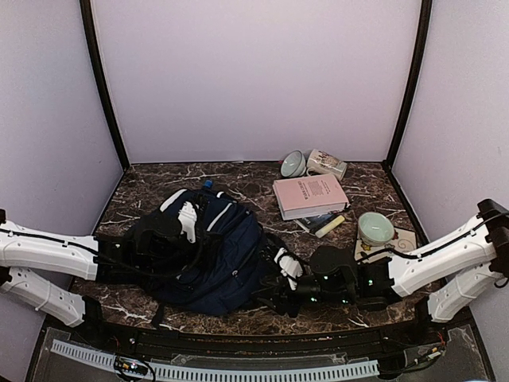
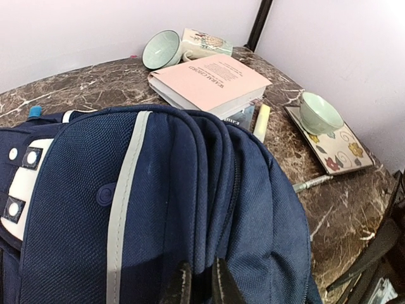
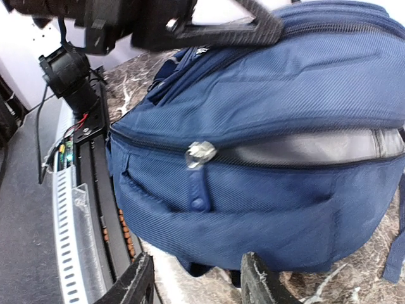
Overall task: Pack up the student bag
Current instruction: Unzip the largest pocket of the student bag, then grab the largest pocket of the student bag.
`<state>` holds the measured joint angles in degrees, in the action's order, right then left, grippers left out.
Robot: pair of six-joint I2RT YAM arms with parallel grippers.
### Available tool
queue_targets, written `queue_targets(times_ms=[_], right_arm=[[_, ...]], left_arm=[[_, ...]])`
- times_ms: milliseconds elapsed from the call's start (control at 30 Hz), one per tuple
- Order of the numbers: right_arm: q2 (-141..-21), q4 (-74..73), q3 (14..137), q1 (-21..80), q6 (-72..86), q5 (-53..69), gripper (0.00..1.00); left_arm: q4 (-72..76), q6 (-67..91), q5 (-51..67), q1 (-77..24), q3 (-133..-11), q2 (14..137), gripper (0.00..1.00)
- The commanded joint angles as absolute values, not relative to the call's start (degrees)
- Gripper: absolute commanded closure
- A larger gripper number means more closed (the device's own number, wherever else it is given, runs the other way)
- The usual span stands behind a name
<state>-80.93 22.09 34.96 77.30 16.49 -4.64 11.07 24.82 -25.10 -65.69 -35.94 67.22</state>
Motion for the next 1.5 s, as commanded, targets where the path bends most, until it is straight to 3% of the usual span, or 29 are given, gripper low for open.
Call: queue_targets(times_ms=[0, 333, 900, 1467], right_arm=[[-81.56, 30.41, 33.01, 77.52, 12.91, -8.93, 0.54], [-82.09, 38.22, 28.95, 77.76, 6.39, -15.29, 0.61], [-84.37, 39.16, 32.93, 81.74, 2.59, -20.83, 0.67], [-90.61, 24.92, 43.06, 78.32, 8.82, -25.74, 0.64]], left_arm=[[14.30, 29.52, -24.21, -62.41, -42.29, 68.34, 1.00], [10.59, 34.86, -17.74, -60.55, -47.72, 69.98, 1.00], [14.54, 35.46, -13.89, -60.38, -45.21, 69.82, 1.00], [17.09, 34.79, -11.01, -60.38, -45.58, 72.47, 1.00]])
